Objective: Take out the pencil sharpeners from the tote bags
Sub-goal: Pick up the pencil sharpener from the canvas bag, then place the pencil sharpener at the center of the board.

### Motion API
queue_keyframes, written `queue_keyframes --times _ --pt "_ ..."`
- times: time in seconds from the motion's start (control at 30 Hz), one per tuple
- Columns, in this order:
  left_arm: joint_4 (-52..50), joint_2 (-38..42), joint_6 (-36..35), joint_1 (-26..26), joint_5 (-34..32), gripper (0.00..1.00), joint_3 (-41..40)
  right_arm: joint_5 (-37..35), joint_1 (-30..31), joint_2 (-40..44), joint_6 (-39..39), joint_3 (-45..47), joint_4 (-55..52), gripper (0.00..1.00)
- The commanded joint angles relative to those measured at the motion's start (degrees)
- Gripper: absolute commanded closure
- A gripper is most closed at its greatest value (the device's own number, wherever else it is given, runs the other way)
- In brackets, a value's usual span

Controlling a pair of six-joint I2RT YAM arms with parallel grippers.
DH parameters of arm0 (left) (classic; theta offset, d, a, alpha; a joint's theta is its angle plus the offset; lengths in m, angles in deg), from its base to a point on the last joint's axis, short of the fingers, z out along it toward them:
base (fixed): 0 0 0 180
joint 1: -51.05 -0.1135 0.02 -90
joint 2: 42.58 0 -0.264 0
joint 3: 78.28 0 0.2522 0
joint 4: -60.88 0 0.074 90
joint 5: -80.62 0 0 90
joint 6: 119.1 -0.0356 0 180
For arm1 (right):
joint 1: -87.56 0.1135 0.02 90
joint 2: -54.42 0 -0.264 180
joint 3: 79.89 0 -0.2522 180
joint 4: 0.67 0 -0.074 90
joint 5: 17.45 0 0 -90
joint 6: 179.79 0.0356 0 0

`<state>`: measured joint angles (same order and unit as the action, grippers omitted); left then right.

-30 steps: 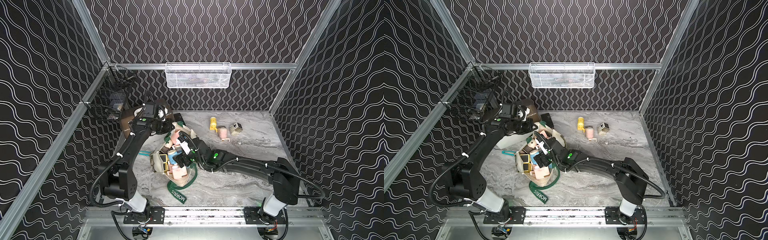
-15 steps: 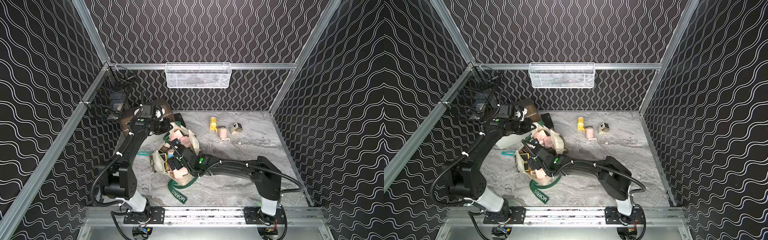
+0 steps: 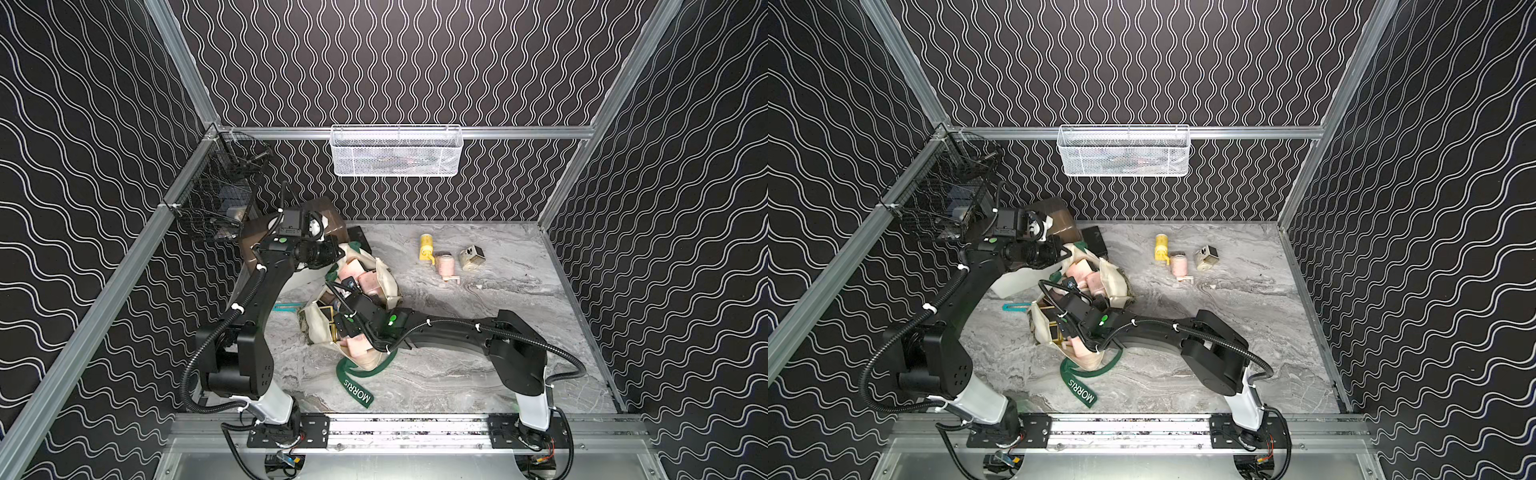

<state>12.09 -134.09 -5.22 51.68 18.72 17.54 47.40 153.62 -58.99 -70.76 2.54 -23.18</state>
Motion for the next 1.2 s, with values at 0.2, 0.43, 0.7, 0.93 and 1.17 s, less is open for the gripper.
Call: queue_keyframes --times 0.2,0.43,0.7,0.93,1.17 --pt "-0.22 0.71 -0.24 -0.27 -0.15 1.0 -0.24 6.2 -0.08 11.8 -4.13 7.2 1.81 0.17" --pt "-0.22 0.62 -0.21 -0.36 0.03 1.0 -0.19 13.35 -0.22 22.51 -9.39 13.61 5.25 0.2" --pt "-0.31 0.51 -0.24 -0.4 0.29 1.0 -0.15 15.92 -10.51 33.68 -6.07 18.06 3.88 0.2" --pt "-0.1 0.71 0.03 -0.46 0.72 1.0 -0.25 14.26 -30.99 38.06 3.56 20.86 1.87 0.19" --pt "0.09 0.77 0.29 -0.62 1.43 1.0 -0.32 11.58 -49.1 30.88 10.25 16.56 -1.98 0.19"
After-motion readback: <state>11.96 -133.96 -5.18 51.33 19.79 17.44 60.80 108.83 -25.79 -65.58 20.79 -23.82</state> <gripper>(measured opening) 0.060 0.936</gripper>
